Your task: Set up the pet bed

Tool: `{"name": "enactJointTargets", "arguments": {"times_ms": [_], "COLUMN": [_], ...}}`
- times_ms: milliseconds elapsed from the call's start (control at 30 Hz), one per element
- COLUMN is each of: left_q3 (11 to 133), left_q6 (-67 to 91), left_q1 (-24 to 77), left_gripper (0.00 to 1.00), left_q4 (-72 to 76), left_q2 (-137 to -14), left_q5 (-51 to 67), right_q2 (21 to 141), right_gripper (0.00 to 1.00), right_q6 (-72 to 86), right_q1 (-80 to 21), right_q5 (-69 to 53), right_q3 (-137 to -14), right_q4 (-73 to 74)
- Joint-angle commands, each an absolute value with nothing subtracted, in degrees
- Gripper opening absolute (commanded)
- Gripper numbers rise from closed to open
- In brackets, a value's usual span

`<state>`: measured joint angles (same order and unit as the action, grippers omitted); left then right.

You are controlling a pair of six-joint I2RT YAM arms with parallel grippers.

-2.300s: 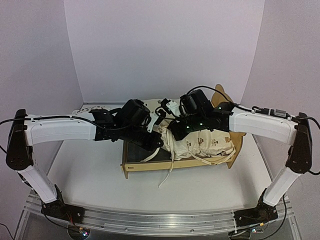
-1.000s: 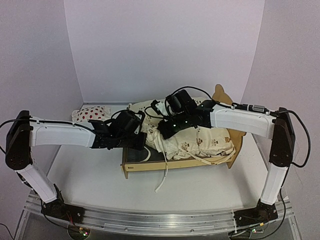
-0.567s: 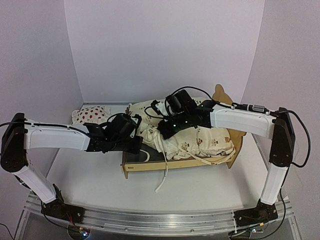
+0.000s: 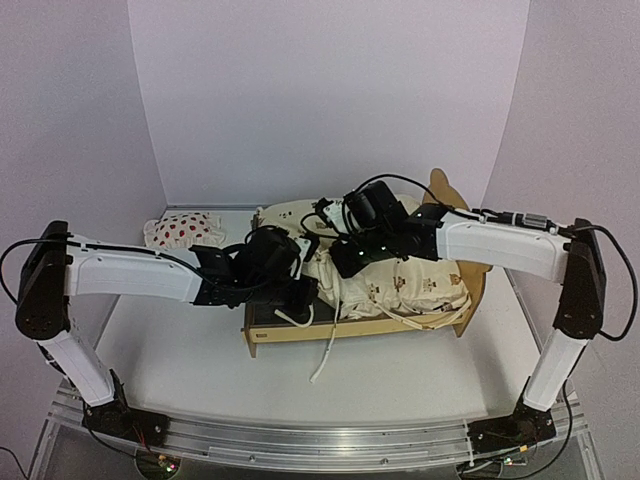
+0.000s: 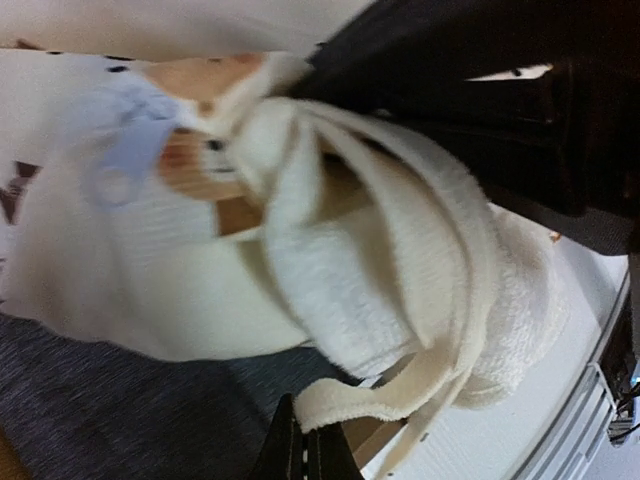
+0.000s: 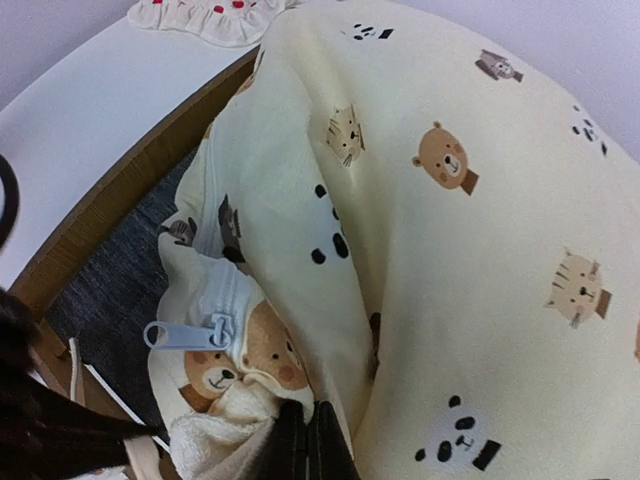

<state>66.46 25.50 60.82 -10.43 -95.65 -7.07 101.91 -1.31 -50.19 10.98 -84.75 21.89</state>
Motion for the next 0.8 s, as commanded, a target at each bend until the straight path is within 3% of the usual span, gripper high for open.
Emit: {"name": "enactJointTargets", "arguments": {"times_ms": [0, 200, 767], "left_q3": [73.9, 75.2, 62.7], "left_q6": [25.9, 28.6, 35.6], "left_q1": [62.4, 62.8, 62.6], "left_gripper": [0.0, 0.0, 0.0], "left_q4": [-8.3, -8.5, -6.5], "left_q2": [-98.7, -99.2, -88.2], "left_q5": [-3.9, -5.2, -19.1], "right_q2": [96.9, 96.9, 105.9], "right_gripper": [0.0, 0.0, 0.0], "right_q6": [-4.1, -5.3, -2.9], "right_q1": [-50.0, -50.0, -50.0], "right_q5": [17.0, 17.2, 10.2], "right_q3": [-83.3, -83.7, -92.1], "right_q4": [21.9, 22.0, 22.4]}}
